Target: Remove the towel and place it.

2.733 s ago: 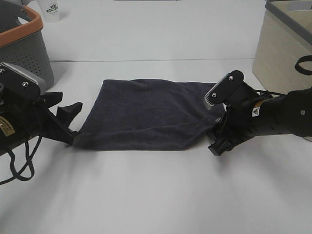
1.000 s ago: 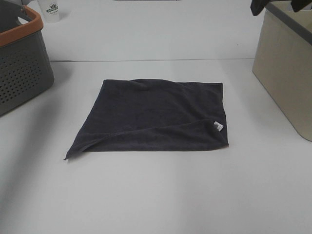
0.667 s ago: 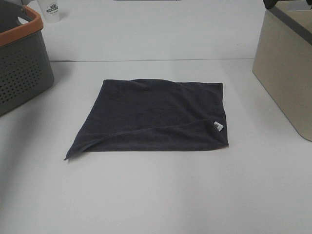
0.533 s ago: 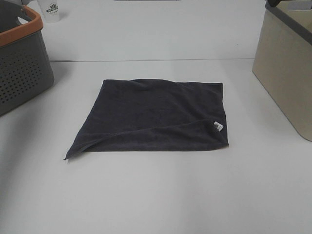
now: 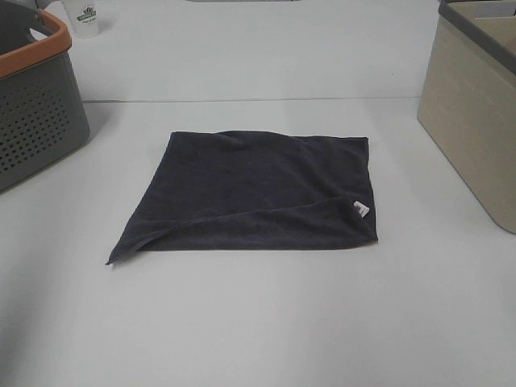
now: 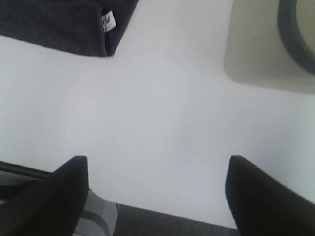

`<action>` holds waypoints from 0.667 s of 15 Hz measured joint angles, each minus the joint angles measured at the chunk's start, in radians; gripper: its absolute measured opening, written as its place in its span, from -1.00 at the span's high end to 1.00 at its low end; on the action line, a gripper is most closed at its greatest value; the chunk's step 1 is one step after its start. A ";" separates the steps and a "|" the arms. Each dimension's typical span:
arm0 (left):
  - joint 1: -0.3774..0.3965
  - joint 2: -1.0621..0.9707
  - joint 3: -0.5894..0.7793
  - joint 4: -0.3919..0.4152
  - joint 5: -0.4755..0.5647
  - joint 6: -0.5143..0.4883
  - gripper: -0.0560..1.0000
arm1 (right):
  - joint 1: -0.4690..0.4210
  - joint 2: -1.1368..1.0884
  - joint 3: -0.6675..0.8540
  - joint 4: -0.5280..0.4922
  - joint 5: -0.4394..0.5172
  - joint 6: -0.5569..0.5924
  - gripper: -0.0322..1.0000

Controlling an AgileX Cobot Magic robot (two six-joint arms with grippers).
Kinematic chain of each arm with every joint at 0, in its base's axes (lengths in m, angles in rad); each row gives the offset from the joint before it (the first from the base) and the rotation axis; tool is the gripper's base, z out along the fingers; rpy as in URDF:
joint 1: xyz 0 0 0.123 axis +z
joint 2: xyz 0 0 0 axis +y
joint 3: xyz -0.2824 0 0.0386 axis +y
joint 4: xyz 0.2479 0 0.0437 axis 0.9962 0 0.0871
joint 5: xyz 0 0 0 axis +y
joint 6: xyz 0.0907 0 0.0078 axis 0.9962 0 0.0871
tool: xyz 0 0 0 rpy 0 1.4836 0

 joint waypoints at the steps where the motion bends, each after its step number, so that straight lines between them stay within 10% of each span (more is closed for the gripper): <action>1: 0.000 -0.081 0.067 0.006 0.005 0.003 -0.59 | 0.000 -0.070 0.069 0.002 -0.012 0.000 -0.53; 10: 0.000 -0.658 0.446 0.007 0.025 0.006 -0.59 | 0.000 -0.546 0.507 0.016 -0.196 -0.023 -0.53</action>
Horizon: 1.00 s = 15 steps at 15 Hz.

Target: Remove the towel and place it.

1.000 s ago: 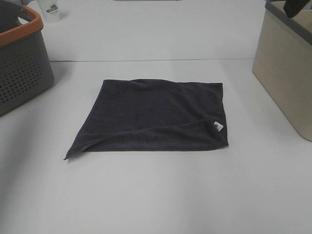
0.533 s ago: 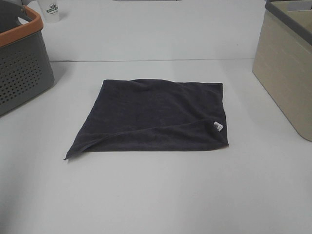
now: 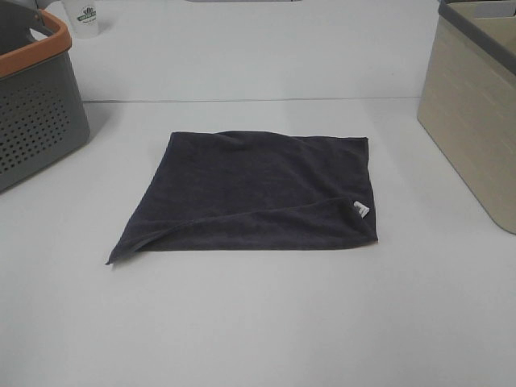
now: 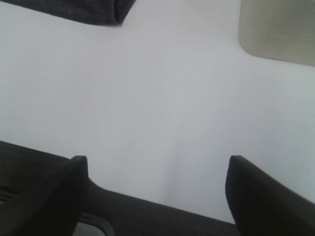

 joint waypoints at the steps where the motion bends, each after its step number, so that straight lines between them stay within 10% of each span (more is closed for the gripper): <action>1: 0.000 -0.060 0.026 0.000 -0.004 0.000 -0.59 | 0.000 -0.053 0.021 0.000 -0.007 -0.006 -0.53; 15: -0.108 -0.227 0.104 -0.009 -0.156 -0.010 -0.55 | 0.000 -0.531 0.052 0.040 0.021 -0.013 -0.53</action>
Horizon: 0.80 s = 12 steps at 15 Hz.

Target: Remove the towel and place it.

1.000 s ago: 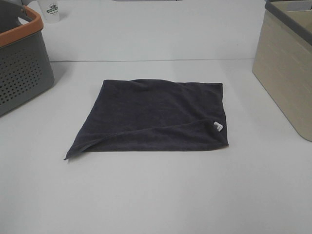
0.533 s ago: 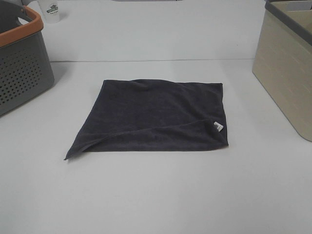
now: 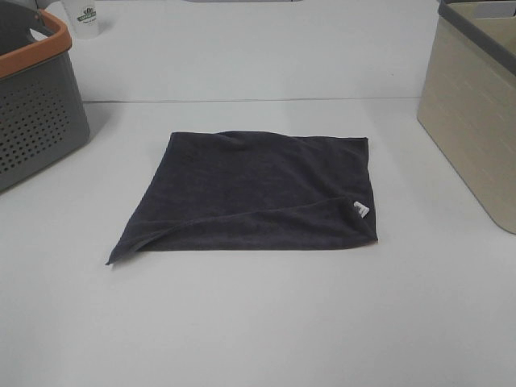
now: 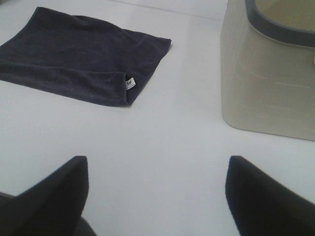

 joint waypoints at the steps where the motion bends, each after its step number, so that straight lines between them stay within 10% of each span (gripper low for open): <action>1: -0.001 0.000 0.000 0.000 0.000 -0.001 -0.55 | 0.000 -0.008 0.000 0.000 0.000 0.000 -0.53; 12: -0.001 0.000 0.000 0.000 0.000 -0.004 -0.55 | 0.000 -0.008 0.000 0.000 0.000 0.000 -0.53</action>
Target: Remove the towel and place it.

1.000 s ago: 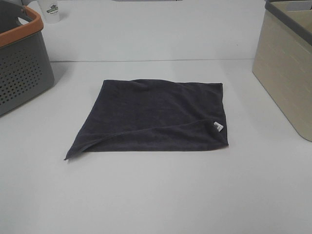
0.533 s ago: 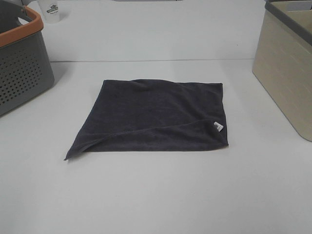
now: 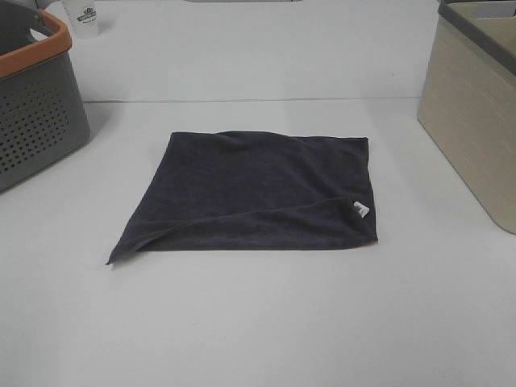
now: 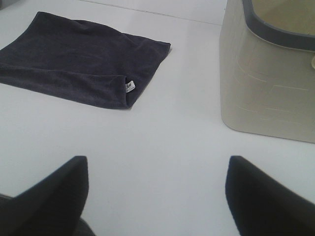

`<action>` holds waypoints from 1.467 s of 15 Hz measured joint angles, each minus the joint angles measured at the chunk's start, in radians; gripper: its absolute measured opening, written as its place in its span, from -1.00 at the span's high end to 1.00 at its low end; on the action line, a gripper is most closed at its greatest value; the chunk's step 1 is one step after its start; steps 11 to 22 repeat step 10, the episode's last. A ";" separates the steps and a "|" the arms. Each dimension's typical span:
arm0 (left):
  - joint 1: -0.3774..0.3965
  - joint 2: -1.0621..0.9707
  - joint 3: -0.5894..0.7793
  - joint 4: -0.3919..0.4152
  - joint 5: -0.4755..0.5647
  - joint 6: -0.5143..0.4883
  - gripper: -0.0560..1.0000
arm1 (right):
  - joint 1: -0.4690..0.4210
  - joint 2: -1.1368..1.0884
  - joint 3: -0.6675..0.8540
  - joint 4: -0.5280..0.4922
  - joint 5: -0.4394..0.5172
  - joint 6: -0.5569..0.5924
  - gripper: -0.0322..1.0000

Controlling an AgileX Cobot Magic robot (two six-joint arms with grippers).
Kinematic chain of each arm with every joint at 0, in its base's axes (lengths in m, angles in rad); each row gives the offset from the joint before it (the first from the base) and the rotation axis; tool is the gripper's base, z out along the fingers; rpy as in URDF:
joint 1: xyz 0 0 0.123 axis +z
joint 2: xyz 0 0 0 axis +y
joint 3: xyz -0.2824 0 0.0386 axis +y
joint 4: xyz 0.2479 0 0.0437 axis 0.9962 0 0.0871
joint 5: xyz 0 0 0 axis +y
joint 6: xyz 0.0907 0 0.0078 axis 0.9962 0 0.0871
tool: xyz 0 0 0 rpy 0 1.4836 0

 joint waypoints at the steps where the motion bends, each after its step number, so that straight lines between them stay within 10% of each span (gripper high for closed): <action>1: 0.000 0.000 0.000 0.000 0.000 0.000 -0.55 | 0.000 0.000 0.000 0.000 0.000 0.000 -0.53; 22: 0.000 0.000 0.000 0.000 0.000 -0.001 -0.55 | 0.000 0.000 0.000 0.000 0.000 0.000 -0.53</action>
